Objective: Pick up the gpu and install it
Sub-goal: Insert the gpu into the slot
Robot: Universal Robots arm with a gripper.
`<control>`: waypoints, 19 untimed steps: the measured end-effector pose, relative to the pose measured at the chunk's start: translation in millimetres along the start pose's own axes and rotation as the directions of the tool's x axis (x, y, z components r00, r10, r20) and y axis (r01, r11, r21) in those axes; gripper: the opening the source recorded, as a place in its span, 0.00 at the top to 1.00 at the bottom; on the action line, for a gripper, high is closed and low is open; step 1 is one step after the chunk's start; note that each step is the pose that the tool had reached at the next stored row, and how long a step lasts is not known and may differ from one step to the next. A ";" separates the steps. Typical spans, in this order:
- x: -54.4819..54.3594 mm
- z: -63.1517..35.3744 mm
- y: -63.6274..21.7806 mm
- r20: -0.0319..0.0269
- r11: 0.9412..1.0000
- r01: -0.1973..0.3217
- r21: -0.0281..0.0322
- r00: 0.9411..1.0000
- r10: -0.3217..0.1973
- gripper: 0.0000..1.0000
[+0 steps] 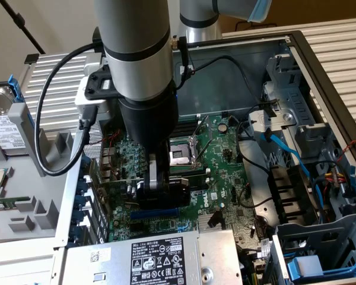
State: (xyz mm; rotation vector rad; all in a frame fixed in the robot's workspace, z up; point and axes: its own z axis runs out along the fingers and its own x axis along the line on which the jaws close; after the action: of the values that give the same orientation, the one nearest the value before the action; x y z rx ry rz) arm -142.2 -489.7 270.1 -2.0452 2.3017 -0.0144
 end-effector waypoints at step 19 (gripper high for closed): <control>0.1 0.8 -2.5 0.000 1.000 -0.005 0.000 1.000 0.005 0.73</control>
State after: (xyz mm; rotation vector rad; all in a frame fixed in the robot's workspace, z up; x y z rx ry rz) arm -139.7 -490.1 269.4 -2.0394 2.3069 -0.0144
